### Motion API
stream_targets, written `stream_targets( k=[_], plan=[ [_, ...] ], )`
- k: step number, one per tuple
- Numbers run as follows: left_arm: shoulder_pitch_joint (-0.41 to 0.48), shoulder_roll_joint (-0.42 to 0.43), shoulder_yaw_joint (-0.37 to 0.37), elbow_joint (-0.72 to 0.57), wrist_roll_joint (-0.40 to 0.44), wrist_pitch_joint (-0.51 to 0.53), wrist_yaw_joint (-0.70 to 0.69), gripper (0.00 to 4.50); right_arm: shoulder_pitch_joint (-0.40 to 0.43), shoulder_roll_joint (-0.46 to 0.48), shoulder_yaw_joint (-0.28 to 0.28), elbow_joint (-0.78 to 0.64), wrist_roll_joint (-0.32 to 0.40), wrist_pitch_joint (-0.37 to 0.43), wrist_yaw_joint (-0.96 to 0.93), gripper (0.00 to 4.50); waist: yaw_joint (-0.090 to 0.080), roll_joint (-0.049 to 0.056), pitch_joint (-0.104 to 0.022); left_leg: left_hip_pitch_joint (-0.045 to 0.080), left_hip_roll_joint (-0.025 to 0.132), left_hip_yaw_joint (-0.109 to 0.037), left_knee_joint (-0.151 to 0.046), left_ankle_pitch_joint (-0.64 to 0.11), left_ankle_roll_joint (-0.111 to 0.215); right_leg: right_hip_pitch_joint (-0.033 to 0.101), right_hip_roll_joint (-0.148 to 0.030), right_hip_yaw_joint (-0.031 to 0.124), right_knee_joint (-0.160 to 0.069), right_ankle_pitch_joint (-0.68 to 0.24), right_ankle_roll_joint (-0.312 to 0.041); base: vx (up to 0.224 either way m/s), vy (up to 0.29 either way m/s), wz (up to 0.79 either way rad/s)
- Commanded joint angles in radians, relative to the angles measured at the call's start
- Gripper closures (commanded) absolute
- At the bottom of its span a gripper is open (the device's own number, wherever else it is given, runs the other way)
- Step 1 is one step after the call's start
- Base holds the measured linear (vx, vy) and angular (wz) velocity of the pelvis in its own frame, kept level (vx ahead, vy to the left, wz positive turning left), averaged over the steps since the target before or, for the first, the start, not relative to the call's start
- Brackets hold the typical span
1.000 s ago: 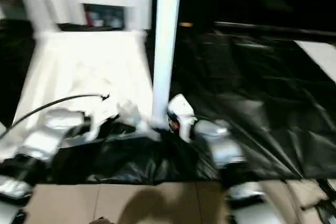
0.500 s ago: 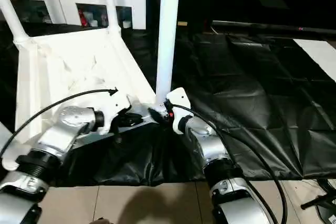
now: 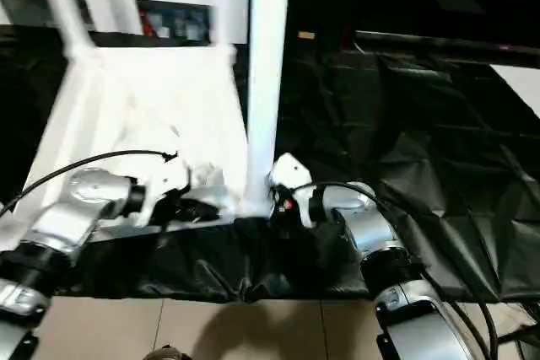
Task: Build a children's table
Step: Rotate leg to tighten
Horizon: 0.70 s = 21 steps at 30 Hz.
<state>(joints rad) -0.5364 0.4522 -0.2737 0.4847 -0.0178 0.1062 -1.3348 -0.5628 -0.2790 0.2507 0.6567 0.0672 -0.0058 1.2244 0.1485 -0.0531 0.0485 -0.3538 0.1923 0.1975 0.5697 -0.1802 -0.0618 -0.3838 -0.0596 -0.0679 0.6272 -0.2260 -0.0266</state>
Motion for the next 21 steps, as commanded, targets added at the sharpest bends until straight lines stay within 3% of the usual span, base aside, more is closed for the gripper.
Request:
stream_targets(
  k=[1,7,14,17,19,21],
  plan=[
    [0.003,-0.017,-0.033,-0.027,-0.018,-0.001,-0.03,4.5,0.001,0.005,0.032,-0.026,0.007,0.011,0.04,1.12,-0.002,0.011,-0.054,0.013,0.057,-0.023,-0.059,-0.162,0.026,0.04,-0.096,0.058,-0.068,-0.063,-0.215,0.0,0.0,0.0],
    [0.007,0.001,-0.033,-0.033,-0.035,0.011,-0.068,4.5,0.023,0.011,0.04,-0.056,0.021,0.023,0.088,1.59,-0.001,0.008,-0.055,0.011,0.057,-0.023,-0.058,-0.147,0.031,0.041,-0.097,0.057,-0.067,-0.05,-0.217,0.0,0.0,0.0],
    [0.006,-0.024,-0.019,-0.02,-0.016,0.006,0.002,4.5,0.041,0.05,0.032,-0.053,0.027,0.029,0.029,1.76,-0.001,0.009,-0.055,0.012,0.056,-0.024,-0.059,-0.155,0.021,0.04,-0.098,0.058,-0.07,-0.075,-0.21,0.0,0.0,0.0],
    [-0.004,-0.048,-0.011,0.005,0.008,0.006,0.079,4.5,0.039,0.086,0.013,-0.018,0.002,0.017,-0.083,1.77,-0.004,0.009,-0.05,0.014,0.056,-0.026,-0.064,-0.189,0.007,0.038,-0.101,0.059,-0.077,-0.133,-0.202,0.0,0.0,0.0],
    [-0.015,-0.086,-0.004,0.012,0.03,0.025,0.174,4.5,0.022,0.142,-0.026,0.046,-0.024,0.018,-0.27,1.77,-0.013,0.009,-0.045,0.02,0.055,-0.032,-0.07,-0.254,-0.023,0.032,-0.107,0.061,-0.093,-0.274,-0.175,0.0,0.0,0.0],
    [-0.017,-0.095,-0.003,0.012,0.035,0.03,0.195,4.5,0.019,0.155,-0.035,0.059,-0.028,0.019,-0.309,1.78,-0.019,0.008,-0.046,0.017,0.055,-0.037,-0.074,-0.272,-0.034,0.035,-0.108,0.061,-0.096,-0.324,-0.156,0.0,0.0,0.0]
  ],
)
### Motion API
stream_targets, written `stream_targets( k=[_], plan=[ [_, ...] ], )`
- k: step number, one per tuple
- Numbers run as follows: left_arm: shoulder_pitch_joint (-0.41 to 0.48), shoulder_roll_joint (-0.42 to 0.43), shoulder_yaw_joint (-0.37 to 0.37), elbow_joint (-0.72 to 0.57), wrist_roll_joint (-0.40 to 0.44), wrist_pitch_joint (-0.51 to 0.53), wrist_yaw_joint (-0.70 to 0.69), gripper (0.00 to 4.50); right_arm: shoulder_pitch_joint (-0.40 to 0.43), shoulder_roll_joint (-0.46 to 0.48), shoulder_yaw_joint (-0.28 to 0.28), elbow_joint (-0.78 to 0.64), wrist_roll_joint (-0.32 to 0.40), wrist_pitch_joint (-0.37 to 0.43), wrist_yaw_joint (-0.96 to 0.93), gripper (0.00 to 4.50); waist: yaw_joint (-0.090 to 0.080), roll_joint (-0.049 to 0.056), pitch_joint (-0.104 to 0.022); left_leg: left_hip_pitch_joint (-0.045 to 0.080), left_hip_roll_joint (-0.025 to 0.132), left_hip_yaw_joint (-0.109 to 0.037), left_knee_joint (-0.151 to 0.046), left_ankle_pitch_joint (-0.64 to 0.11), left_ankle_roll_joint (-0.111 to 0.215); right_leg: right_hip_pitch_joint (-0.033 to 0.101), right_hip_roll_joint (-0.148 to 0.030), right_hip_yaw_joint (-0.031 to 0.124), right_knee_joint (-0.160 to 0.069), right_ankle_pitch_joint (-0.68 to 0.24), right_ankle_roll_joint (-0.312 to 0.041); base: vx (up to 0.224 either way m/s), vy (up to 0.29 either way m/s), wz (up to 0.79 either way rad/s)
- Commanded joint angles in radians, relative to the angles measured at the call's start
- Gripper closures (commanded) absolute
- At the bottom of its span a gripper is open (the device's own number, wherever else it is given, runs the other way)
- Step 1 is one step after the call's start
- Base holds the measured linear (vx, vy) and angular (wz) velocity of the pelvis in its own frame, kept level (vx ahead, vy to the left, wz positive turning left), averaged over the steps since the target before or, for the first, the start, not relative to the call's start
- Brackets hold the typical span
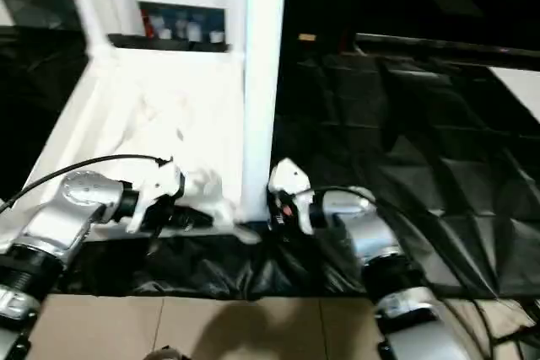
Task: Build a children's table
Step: Rotate leg to tighten
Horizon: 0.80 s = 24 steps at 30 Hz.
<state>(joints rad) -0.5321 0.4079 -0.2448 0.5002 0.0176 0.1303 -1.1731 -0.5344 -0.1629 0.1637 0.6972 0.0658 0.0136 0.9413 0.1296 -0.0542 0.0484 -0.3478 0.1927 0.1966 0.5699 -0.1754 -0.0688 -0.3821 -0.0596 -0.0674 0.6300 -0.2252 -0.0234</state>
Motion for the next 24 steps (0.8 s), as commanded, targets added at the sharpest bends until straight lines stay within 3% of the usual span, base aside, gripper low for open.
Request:
stream_targets(
  k=[1,2,4,6,8,11,16,21,24],
  plan=[
    [-0.025,-0.085,-0.029,-0.01,0.008,0.033,0.094,4.5,-0.017,0.083,0.028,0.049,-0.033,0.007,-0.141,1.78,-0.009,0.011,-0.046,0.011,0.055,-0.035,-0.076,-0.277,-0.034,0.029,-0.104,0.062,-0.096,-0.312,-0.162,0.0,0.0,0.0],
    [-0.025,-0.085,-0.029,-0.01,0.008,0.033,0.094,4.5,-0.017,0.083,0.028,0.049,-0.033,0.007,-0.141,1.78,-0.009,0.011,-0.046,0.011,0.055,-0.035,-0.076,-0.277,-0.034,0.029,-0.104,0.062,-0.096,-0.312,-0.162,0.0,0.0,0.0],
    [-0.028,-0.145,-0.04,-0.028,0.026,0.078,0.174,4.5,-0.023,0.172,0.005,0.07,-0.038,0.038,-0.299,1.78,-0.018,0.016,-0.047,0.012,0.054,-0.034,-0.075,-0.273,-0.035,0.027,-0.103,0.064,-0.096,-0.275,-0.172,0.0,0.0,0.0],
    [-0.029,-0.164,-0.046,-0.031,0.029,0.085,0.187,4.5,-0.019,0.202,0.016,0.058,-0.043,0.042,-0.315,1.78,-0.021,0.014,-0.05,0.01,0.052,-0.032,-0.072,-0.248,-0.024,0.031,-0.102,0.064,-0.093,-0.23,-0.174,0.0,0.0,0.0],
    [-0.029,-0.173,-0.05,-0.031,0.031,0.087,0.19,4.5,-0.015,0.218,0.025,0.047,-0.047,0.043,-0.313,1.22,-0.021,0.015,-0.051,0.009,0.051,-0.031,-0.07,-0.235,-0.015,0.031,-0.1,0.064,-0.092,-0.206,-0.174,0.0,0.0,0.0],
    [-0.033,-0.176,-0.053,-0.023,0.038,0.073,0.192,4.5,-0.013,0.226,0.029,0.038,-0.048,0.033,-0.301,0.98,-0.021,0.015,-0.051,0.007,0.051,-0.029,-0.069,-0.214,-0.003,0.033,-0.098,0.063,-0.089,-0.161,-0.177,0.0,0.0,0.0],
    [-0.017,-0.134,-0.063,-0.04,0.018,0.016,0.101,4.5,-0.012,0.158,0.038,0.0,-0.036,0.031,-0.198,0.46,-0.019,0.017,-0.053,0.008,0.052,-0.029,-0.069,-0.213,-0.001,0.036,-0.097,0.063,-0.086,-0.13,-0.183,0.0,0.0,0.0],
    [-0.001,-0.094,-0.063,-0.054,-0.005,-0.01,0.026,4.5,-0.004,0.076,0.061,-0.046,-0.027,0.019,-0.057,0.1,-0.016,0.013,-0.058,0.002,0.05,-0.025,-0.06,-0.139,0.036,0.045,-0.094,0.06,-0.07,0.013,-0.211,0.0,0.0,0.0],
    [0.003,-0.057,-0.062,-0.053,-0.018,-0.018,-0.037,4.5,0.002,0.012,0.078,-0.074,-0.015,0.004,0.074,0.1,-0.012,0.016,-0.055,0.004,0.052,-0.023,-0.06,-0.146,0.042,0.043,-0.095,0.058,-0.072,-0.008,-0.216,0.0,0.0,0.0]
  ],
)
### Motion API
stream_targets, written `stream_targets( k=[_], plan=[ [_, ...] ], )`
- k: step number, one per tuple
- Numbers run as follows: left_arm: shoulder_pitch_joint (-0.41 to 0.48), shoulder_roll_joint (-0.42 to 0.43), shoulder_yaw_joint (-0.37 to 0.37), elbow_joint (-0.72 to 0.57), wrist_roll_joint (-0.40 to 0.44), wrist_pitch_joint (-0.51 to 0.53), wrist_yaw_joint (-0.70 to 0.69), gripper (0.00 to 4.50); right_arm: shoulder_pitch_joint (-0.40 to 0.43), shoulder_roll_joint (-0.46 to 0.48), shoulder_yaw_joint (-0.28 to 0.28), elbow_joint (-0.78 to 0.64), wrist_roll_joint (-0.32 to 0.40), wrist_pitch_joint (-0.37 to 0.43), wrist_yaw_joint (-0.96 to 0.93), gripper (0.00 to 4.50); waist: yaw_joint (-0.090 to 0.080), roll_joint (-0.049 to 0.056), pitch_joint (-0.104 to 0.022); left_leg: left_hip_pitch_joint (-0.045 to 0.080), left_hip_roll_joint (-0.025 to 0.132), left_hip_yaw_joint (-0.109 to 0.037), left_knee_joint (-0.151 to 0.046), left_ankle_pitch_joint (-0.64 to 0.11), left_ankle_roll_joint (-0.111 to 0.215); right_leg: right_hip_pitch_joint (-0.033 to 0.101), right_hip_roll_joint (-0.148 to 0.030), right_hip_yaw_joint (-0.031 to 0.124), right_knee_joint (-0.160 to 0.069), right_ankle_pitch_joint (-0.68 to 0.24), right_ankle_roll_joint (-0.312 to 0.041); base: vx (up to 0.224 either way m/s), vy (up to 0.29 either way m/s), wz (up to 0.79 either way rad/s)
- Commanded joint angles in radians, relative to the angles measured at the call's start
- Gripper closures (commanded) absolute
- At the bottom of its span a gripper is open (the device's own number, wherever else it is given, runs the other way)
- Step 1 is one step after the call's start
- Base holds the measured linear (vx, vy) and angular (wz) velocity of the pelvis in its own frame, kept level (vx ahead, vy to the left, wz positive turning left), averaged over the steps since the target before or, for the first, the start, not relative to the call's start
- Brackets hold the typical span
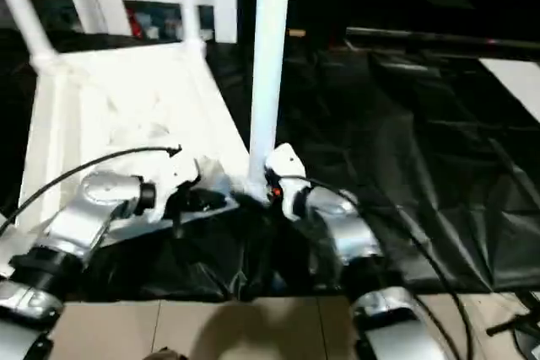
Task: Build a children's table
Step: Rotate leg to tighten
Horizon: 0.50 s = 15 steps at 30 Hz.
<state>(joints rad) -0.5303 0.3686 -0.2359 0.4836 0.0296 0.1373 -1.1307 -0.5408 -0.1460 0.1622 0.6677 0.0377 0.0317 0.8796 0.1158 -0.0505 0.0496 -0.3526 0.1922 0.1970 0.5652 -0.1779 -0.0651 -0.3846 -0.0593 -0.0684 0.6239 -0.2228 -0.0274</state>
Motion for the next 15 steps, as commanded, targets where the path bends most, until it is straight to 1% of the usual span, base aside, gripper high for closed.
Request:
stream_targets(
  k=[1,2,3,4,5,7,8,10,11,12,14,15],
  plan=[
    [0.002,-0.012,-0.071,-0.036,-0.032,-0.025,-0.09,4.5,0.009,-0.013,0.082,-0.047,0.014,-0.015,0.151,0.1,0.004,0.012,-0.057,0.008,0.053,-0.024,-0.055,-0.145,0.038,0.048,-0.095,0.058,-0.066,-0.016,-0.212,0.0,0.0,0.0],
    [0.002,-0.002,-0.07,-0.037,-0.036,-0.026,-0.11,4.5,0.01,-0.033,0.089,-0.054,0.016,-0.019,0.193,0.1,0.007,0.013,-0.056,0.009,0.054,-0.022,-0.054,-0.151,0.04,0.045,-0.093,0.058,-0.067,-0.023,-0.212,0.0,0.0,0.0],
    [0.003,0.023,-0.07,-0.04,-0.043,-0.024,-0.16,4.5,0.015,-0.077,0.11,-0.073,0.024,-0.014,0.289,0.1,0.011,0.011,-0.055,0.011,0.056,-0.022,-0.054,-0.159,0.04,0.045,-0.093,0.058,-0.067,-0.038,-0.212,0.0,0.0,0.0],
    [0.003,0.025,-0.07,-0.04,-0.044,-0.024,-0.166,4.5,0.016,-0.081,0.112,-0.075,0.025,-0.012,0.299,0.1,0.013,0.011,-0.055,0.01,0.055,-0.022,-0.054,-0.162,0.042,0.045,-0.093,0.058,-0.067,-0.044,-0.211,0.0,0.0,0.0],
    [0.003,0.034,-0.069,-0.04,-0.049,-0.026,-0.189,4.5,0.018,-0.097,0.12,-0.085,0.031,-0.004,0.34,0.24,0.016,0.011,-0.053,0.01,0.056,-0.022,-0.055,-0.168,0.044,0.043,-0.094,0.059,-0.07,-0.061,-0.21,0.0,0.0,0.0],
    [0.001,0.058,-0.068,-0.041,-0.061,-0.025,-0.236,4.5,0.02,-0.13,0.137,-0.104,0.043,0.022,0.422,0.24,0.025,0.011,-0.054,0.013,0.057,-0.022,-0.054,-0.167,0.042,0.043,-0.096,0.059,-0.071,-0.071,-0.209,0.0,0.0,0.0],
    [0.001,0.06,-0.068,-0.041,-0.062,-0.025,-0.239,4.5,0.021,-0.132,0.139,-0.106,0.045,0.025,0.429,0.45,0.028,0.011,-0.055,0.012,0.057,-0.022,-0.054,-0.17,0.041,0.042,-0.096,0.059,-0.069,-0.078,-0.209,0.0,0.0,0.0],
    [-0.001,0.066,-0.069,-0.039,-0.065,-0.026,-0.248,4.5,0.022,-0.14,0.143,-0.112,0.049,0.032,0.452,0.51,0.031,0.011,-0.055,0.014,0.058,-0.022,-0.055,-0.174,0.035,0.039,-0.096,0.059,-0.07,-0.082,-0.212,0.0,0.0,0.0],
    [-0.002,0.07,-0.071,-0.039,-0.069,-0.024,-0.257,4.5,0.024,-0.142,0.146,-0.118,0.056,0.041,0.468,0.69,0.032,0.013,-0.055,0.014,0.058,-0.023,-0.056,-0.174,0.031,0.04,-0.097,0.059,-0.07,-0.083,-0.214,0.0,0.0,0.0],
    [-0.003,0.073,-0.072,-0.039,-0.072,-0.02,-0.265,4.5,0.026,-0.146,0.15,-0.125,0.061,0.048,0.482,0.79,0.032,0.013,-0.055,0.014,0.058,-0.024,-0.056,-0.176,0.027,0.04,-0.097,0.058,-0.069,-0.086,-0.214,0.0,0.0,0.0],
    [-0.003,0.077,-0.073,-0.04,-0.075,-0.018,-0.275,4.5,0.028,-0.149,0.154,-0.13,0.063,0.054,0.492,0.87,0.033,0.012,-0.056,0.013,0.056,-0.024,-0.055,-0.171,0.026,0.042,-0.096,0.058,-0.068,-0.075,-0.214,0.0,0.0,0.0],
    [-0.004,0.079,-0.073,-0.04,-0.077,-0.016,-0.284,4.5,0.031,-0.15,0.158,-0.136,0.061,0.057,0.5,0.92,0.033,0.013,-0.057,0.012,0.056,-0.023,-0.054,-0.163,0.027,0.042,-0.097,0.058,-0.067,-0.063,-0.216,0.0,0.0,0.0]
  ],
)
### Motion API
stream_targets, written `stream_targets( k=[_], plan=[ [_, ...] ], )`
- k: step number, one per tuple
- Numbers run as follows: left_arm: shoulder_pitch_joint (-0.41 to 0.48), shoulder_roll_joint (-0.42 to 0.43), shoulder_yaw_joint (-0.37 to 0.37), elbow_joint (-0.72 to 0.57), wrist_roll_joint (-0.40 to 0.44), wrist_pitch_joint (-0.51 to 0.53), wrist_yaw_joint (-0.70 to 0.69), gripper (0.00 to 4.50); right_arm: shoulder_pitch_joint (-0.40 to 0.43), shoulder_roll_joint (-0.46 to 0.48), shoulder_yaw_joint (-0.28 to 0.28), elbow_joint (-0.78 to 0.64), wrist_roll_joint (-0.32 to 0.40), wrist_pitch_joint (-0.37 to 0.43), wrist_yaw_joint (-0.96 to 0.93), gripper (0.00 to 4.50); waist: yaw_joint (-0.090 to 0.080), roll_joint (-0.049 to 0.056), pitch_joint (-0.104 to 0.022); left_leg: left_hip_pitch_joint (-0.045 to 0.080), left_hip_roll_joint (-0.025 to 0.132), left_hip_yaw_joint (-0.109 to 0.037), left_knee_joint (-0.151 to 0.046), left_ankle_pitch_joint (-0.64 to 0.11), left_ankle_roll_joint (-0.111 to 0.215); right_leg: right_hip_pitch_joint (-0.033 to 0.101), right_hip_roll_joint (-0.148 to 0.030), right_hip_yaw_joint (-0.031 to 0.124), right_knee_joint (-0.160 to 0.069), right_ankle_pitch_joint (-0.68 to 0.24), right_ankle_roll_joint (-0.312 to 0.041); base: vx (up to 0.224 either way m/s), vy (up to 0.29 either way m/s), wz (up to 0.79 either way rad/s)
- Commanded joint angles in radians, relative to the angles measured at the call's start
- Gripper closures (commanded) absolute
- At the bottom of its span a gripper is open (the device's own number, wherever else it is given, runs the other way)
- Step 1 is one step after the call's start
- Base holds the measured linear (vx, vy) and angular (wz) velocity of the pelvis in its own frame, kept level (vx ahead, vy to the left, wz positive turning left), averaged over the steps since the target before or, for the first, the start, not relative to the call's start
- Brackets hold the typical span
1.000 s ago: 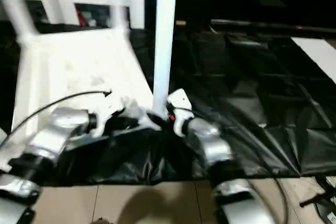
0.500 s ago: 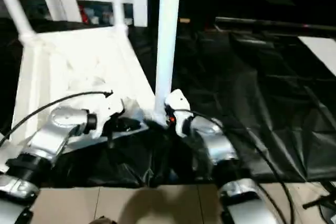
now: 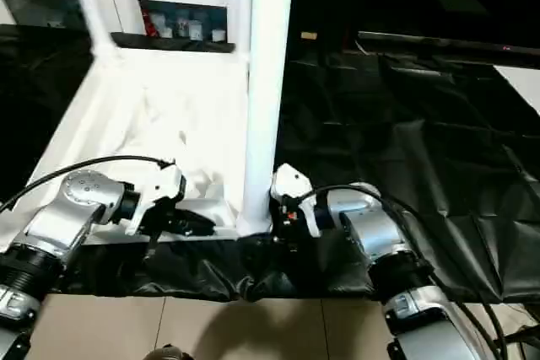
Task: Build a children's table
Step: Rotate leg to tighten
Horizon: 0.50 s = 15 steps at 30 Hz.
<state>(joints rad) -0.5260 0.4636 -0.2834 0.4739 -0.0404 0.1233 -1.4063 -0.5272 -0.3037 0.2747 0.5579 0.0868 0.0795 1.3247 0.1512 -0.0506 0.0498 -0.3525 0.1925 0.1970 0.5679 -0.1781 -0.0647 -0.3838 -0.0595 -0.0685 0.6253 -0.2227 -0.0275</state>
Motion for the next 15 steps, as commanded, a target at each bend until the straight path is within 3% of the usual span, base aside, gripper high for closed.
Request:
stream_targets(
  k=[1,7,11,12,15],
  plan=[
    [-0.008,-0.016,-0.025,-0.027,-0.006,-0.004,-0.011,4.5,0.018,0.013,0.044,-0.028,0.012,0.01,0.047,1.11,-0.002,0.013,-0.058,0.013,0.056,-0.023,-0.056,-0.163,0.027,0.041,-0.097,0.058,-0.069,-0.06,-0.216,0.0,0.0,0.0],
    [-0.016,-0.033,-0.014,-0.005,0.013,-0.026,0.051,4.5,0.022,0.039,0.036,-0.011,-0.004,-0.003,-0.013,1.47,-0.002,0.012,-0.056,0.012,0.056,-0.024,-0.058,-0.167,0.021,0.04,-0.096,0.057,-0.07,-0.072,-0.214,0.0,0.0,0.0],
    [-0.041,-0.077,0.02,0.047,0.045,0.004,0.215,4.5,0.027,0.08,0.028,0.027,-0.05,-0.041,-0.15,1.67,-0.006,0.006,-0.047,0.019,0.053,-0.026,-0.063,-0.233,-0.005,0.032,-0.102,0.061,-0.087,-0.227,-0.187,0.0,0.0,0.0],
    [-0.05,-0.103,0.036,0.057,0.053,0.025,0.289,4.5,0.023,0.119,0.016,0.062,-0.079,-0.047,-0.27,1.73,-0.008,0.001,-0.046,0.019,0.053,-0.029,-0.065,-0.252,-0.01,0.033,-0.106,0.062,-0.093,-0.292,-0.169,0.0,0.0,0.0],
    [-0.061,-0.142,0.047,0.065,0.077,0.058,0.392,4.5,0.007,0.191,-0.019,0.122,-0.099,-0.027,-0.454,1.78,-0.021,0.0,-0.043,0.018,0.052,-0.036,-0.071,-0.284,-0.031,0.031,-0.107,0.061,-0.103,-0.4,-0.132,0.0,0.0,0.0]
  ],
)
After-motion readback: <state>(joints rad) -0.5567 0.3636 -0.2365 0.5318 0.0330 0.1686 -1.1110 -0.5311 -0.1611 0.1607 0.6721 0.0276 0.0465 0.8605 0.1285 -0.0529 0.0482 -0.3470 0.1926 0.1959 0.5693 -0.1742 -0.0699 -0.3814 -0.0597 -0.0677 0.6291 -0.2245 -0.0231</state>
